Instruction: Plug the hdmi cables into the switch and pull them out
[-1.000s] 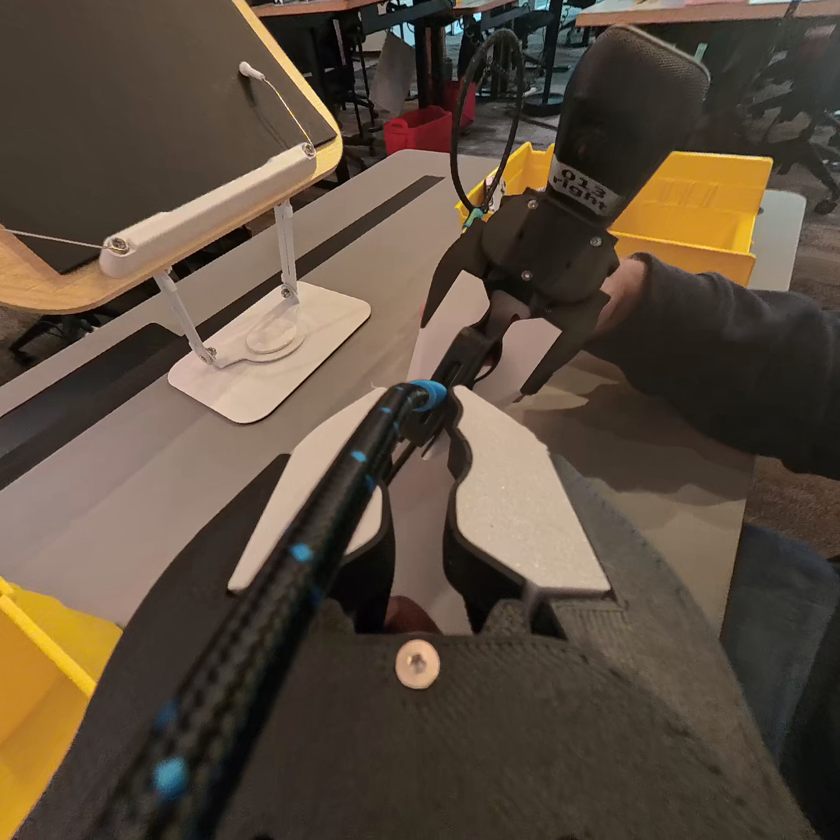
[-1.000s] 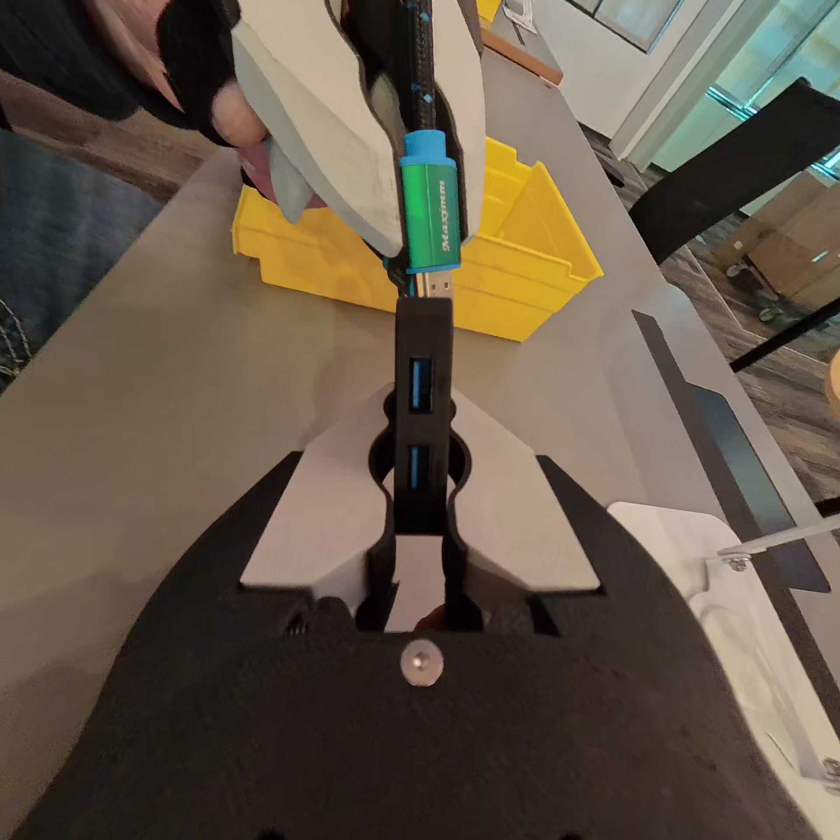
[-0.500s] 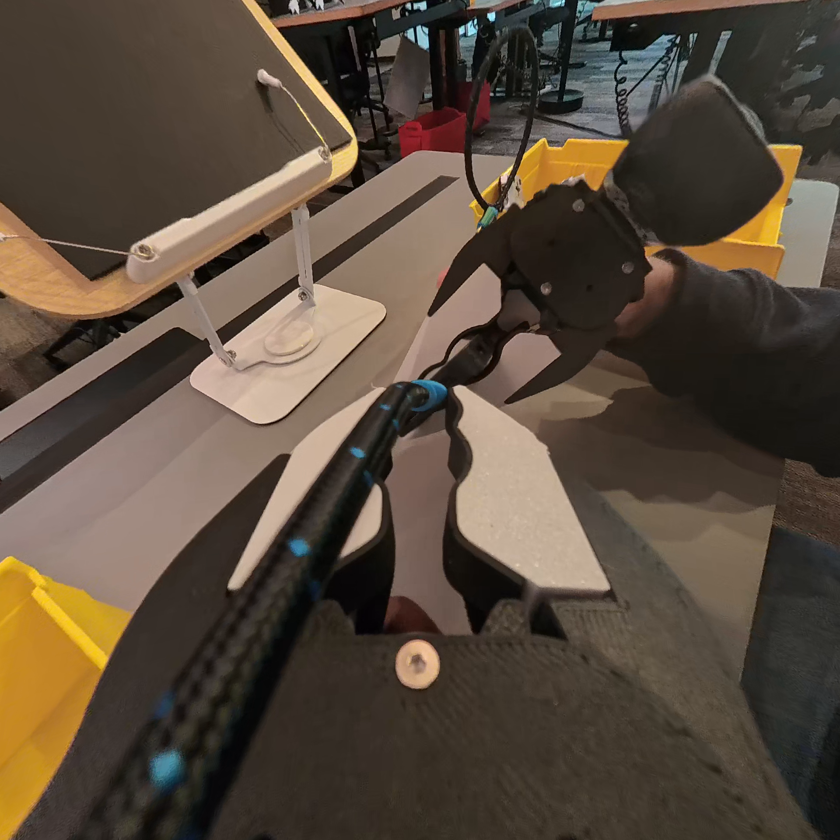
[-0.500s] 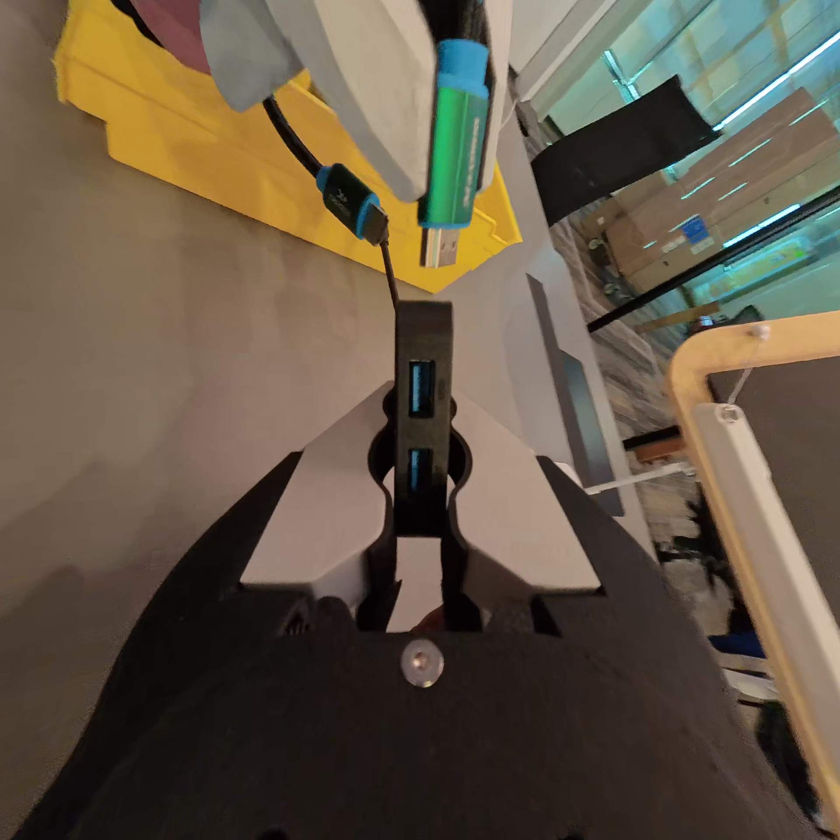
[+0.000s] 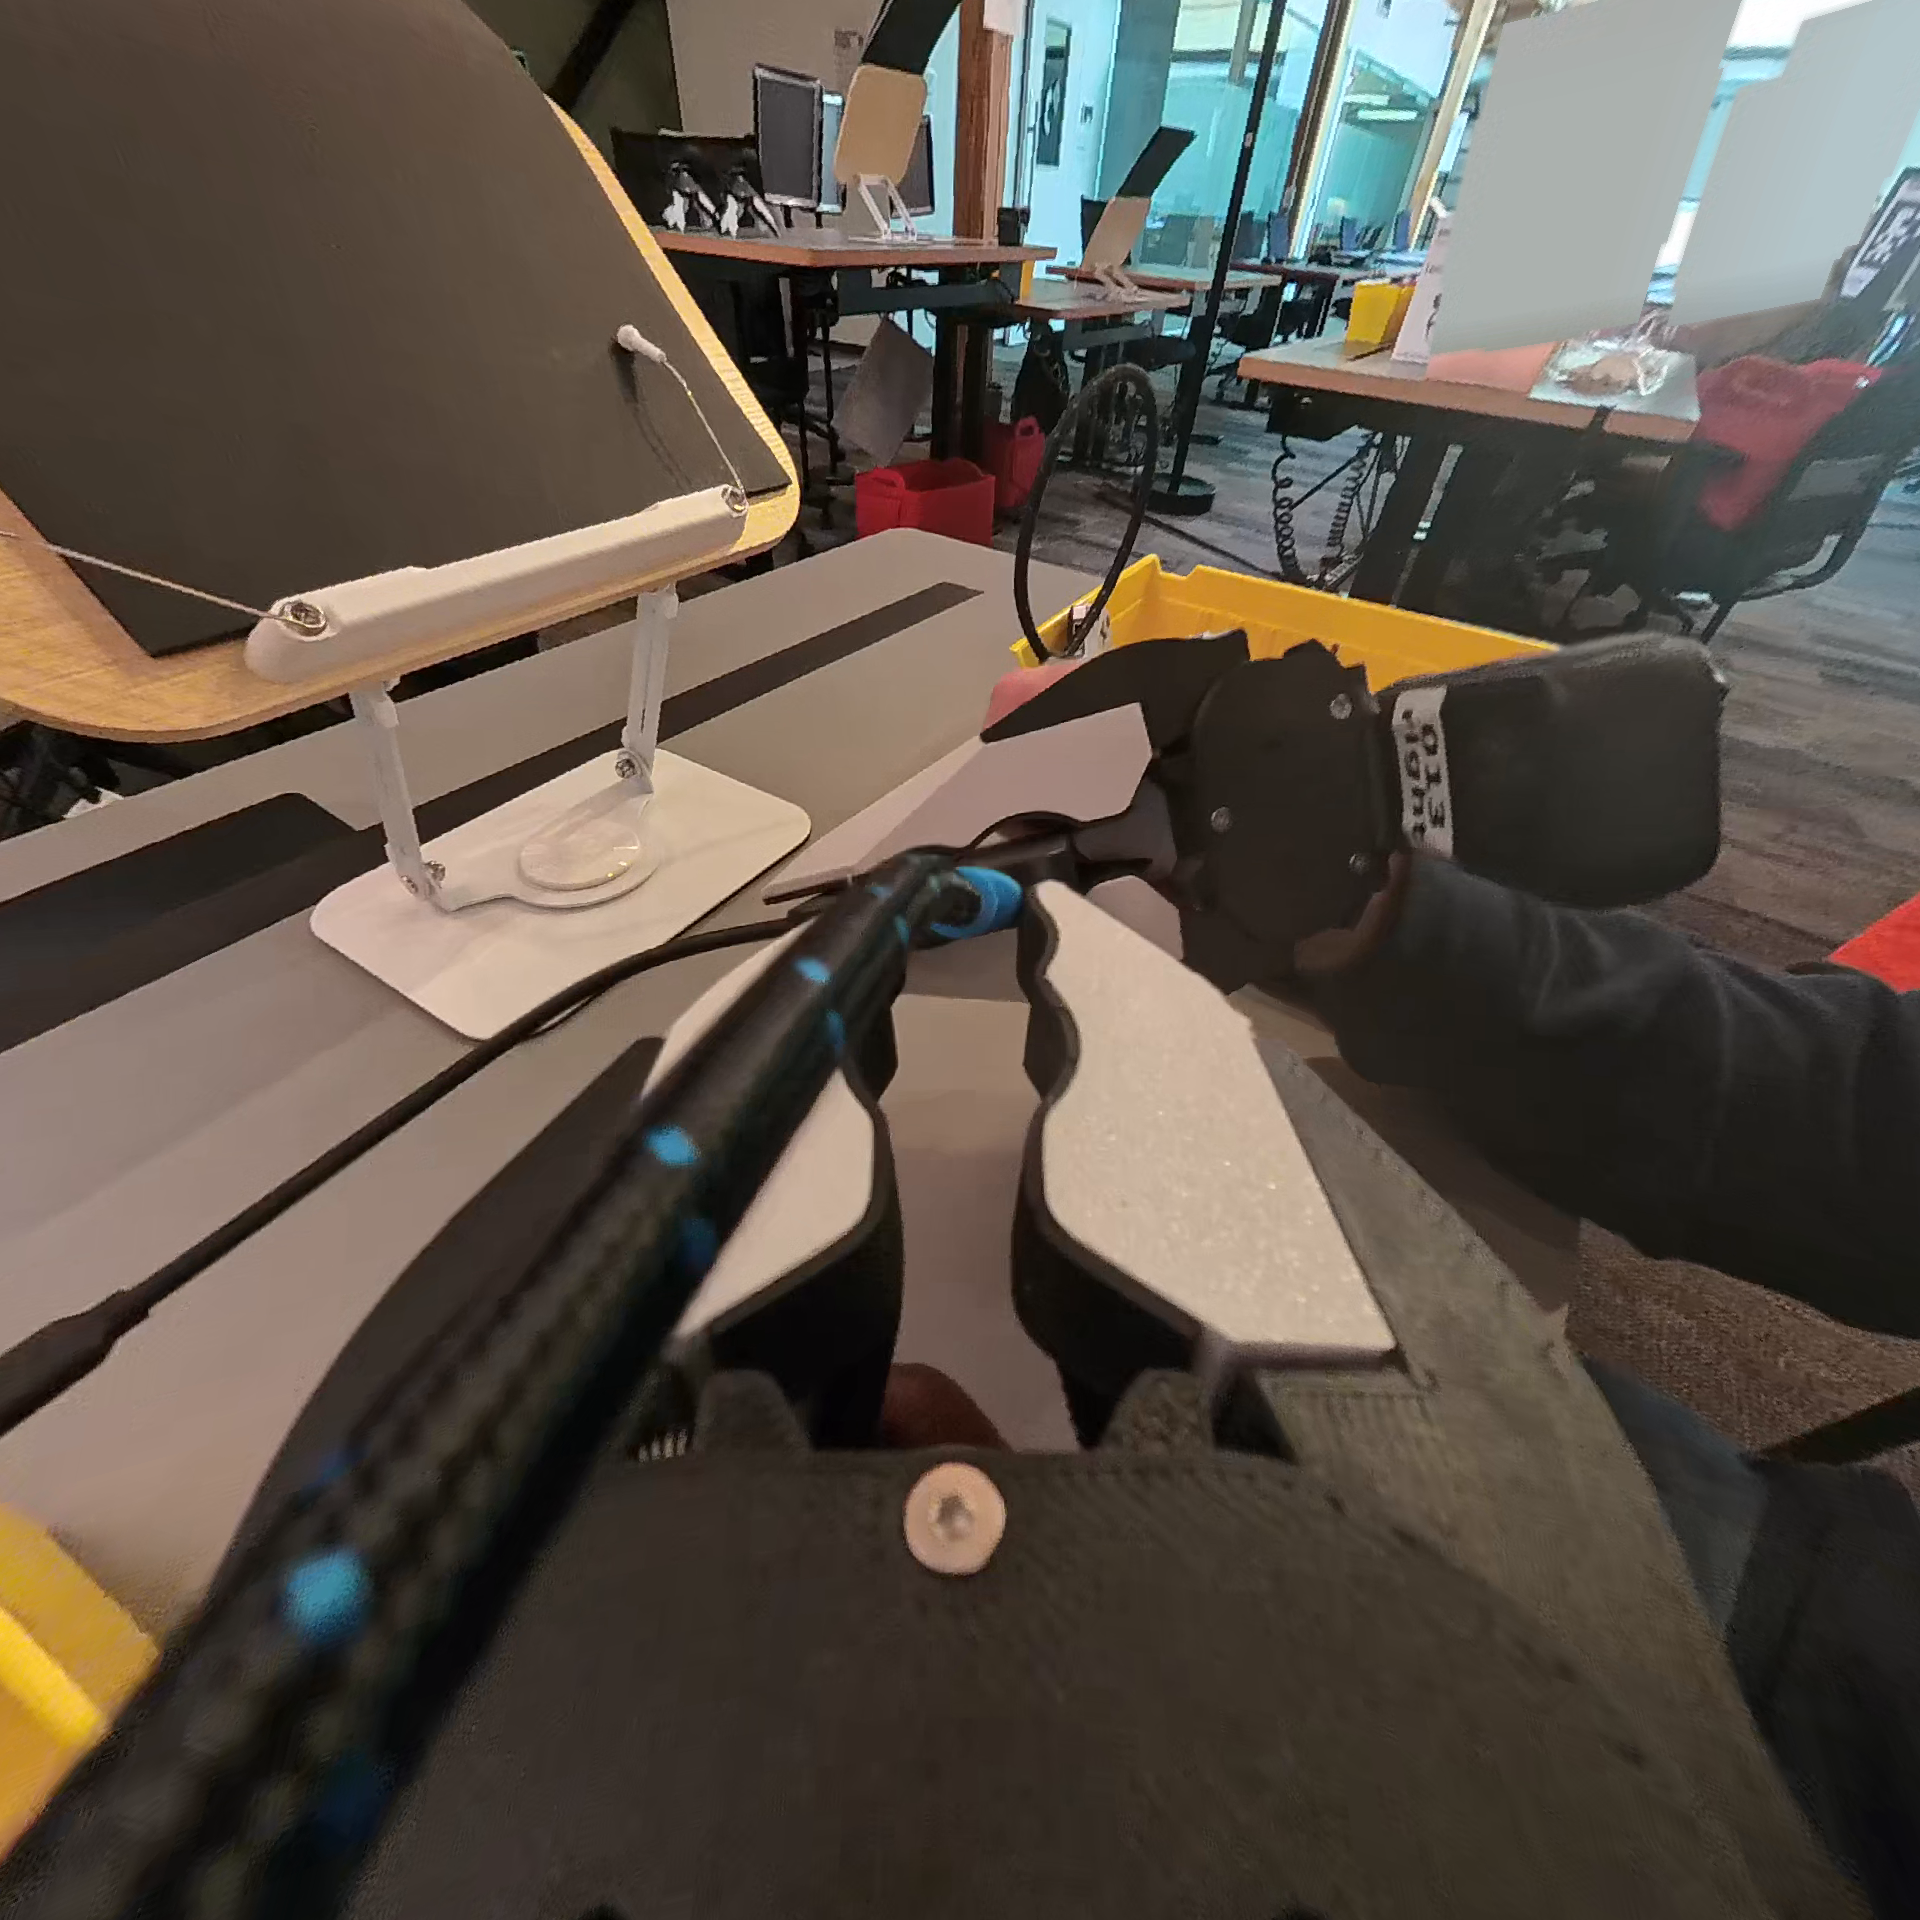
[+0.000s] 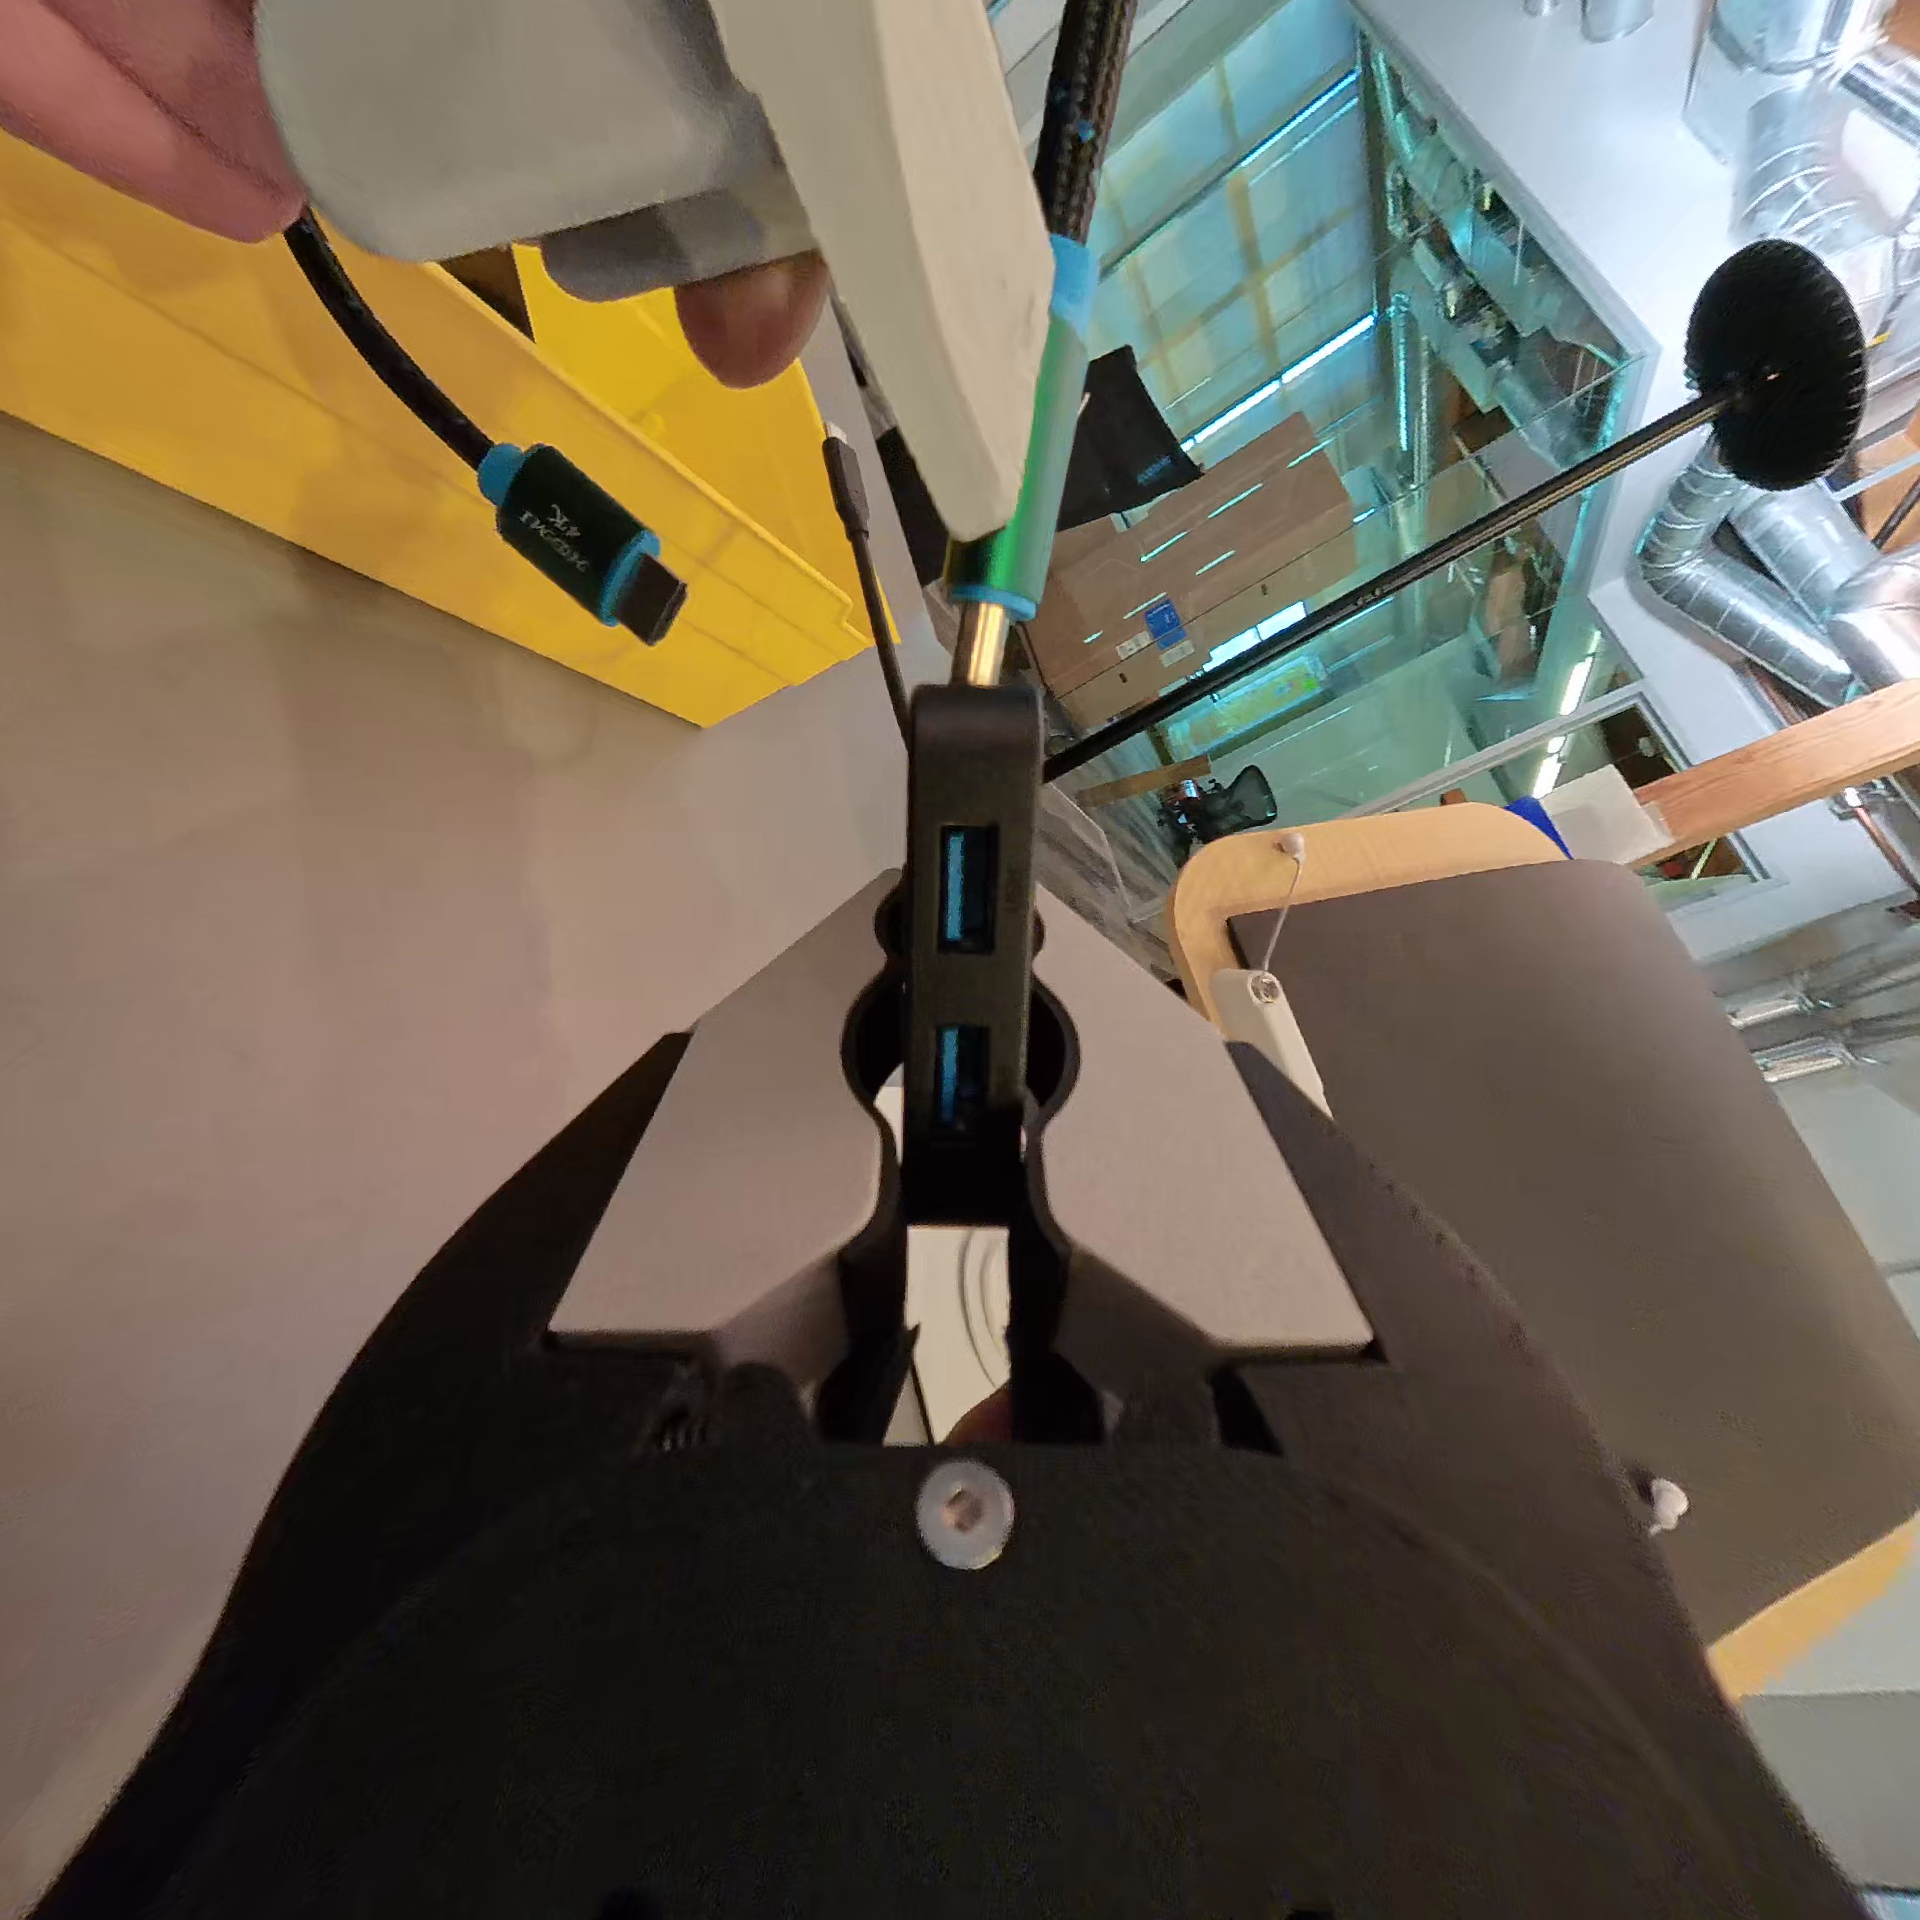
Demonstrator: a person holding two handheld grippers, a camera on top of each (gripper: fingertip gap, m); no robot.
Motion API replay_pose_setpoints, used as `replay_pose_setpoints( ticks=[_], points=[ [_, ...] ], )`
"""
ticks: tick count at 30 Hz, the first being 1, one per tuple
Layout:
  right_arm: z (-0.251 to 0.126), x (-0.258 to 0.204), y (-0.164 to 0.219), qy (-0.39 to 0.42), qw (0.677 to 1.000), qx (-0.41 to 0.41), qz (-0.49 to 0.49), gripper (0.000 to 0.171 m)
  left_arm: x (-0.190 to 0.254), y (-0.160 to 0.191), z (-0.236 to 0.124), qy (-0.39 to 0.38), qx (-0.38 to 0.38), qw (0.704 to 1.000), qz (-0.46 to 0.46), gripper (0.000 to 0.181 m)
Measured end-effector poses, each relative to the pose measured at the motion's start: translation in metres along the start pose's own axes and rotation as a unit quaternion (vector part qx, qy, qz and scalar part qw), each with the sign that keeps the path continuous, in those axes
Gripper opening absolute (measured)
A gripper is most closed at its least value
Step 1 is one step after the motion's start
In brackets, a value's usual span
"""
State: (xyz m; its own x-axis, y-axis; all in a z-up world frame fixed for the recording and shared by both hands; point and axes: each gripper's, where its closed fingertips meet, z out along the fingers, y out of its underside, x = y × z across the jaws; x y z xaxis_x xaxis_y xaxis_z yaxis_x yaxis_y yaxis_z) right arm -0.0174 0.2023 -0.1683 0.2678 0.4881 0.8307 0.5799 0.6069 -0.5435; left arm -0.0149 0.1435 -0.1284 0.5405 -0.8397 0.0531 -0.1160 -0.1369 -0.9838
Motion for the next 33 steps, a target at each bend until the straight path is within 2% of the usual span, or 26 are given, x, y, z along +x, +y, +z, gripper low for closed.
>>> replay_pose_setpoints(
  ticks=[9,17,19,22,25,33],
  points=[
    [-0.002,0.008,-0.008,0.031,0.999,0.015,0.007,0.012,0.002,-0.006,0.000,0.009,0.045,0.998,-0.044,0.019],
    [-0.001,0.010,-0.010,0.039,0.999,0.009,0.017,0.011,0.003,-0.008,-0.001,0.001,0.065,0.997,-0.046,0.019],
    [0.001,0.007,-0.010,0.035,0.999,-0.002,0.012,0.011,0.007,-0.004,0.002,0.008,0.058,0.997,-0.040,0.019],
    [0.004,0.001,-0.006,0.026,0.999,-0.019,0.003,0.011,0.009,0.004,0.008,-0.020,0.048,0.999,-0.010,0.020],
    [0.004,0.003,-0.008,0.029,0.999,-0.021,0.008,0.011,0.009,0.001,0.006,-0.009,0.047,0.999,-0.017,0.020],
    [0.007,0.004,-0.008,0.044,0.998,-0.042,0.004,0.011,0.009,0.003,0.009,-0.054,0.031,0.997,0.035,0.020]
  ],
)
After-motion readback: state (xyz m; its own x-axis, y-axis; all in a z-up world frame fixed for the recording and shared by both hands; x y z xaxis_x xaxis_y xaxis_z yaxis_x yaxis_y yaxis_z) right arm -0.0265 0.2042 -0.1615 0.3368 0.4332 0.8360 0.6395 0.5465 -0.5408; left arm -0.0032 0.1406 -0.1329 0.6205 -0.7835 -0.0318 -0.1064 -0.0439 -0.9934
